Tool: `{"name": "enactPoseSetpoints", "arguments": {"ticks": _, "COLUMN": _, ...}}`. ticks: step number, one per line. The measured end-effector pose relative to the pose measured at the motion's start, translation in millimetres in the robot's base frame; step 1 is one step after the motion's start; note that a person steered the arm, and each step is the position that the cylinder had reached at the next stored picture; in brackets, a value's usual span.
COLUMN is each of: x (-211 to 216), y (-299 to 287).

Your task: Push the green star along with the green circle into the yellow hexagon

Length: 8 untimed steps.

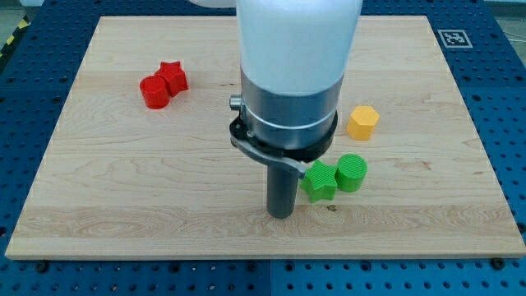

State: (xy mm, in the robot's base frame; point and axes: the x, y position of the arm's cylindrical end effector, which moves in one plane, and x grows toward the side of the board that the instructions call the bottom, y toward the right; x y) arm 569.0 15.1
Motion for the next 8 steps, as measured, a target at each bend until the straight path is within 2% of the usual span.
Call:
{"name": "enactPoseSetpoints", "arguments": {"ticks": 2, "x": -34.5, "y": 23.7}}
{"name": "enactPoseSetpoints", "arguments": {"ticks": 3, "x": -21.0, "y": 54.9}}
{"name": "enactPoseSetpoints", "arguments": {"ticks": 6, "x": -0.7, "y": 63.1}}
{"name": "enactPoseSetpoints", "arguments": {"ticks": 8, "x": 21.6, "y": 99.0}}
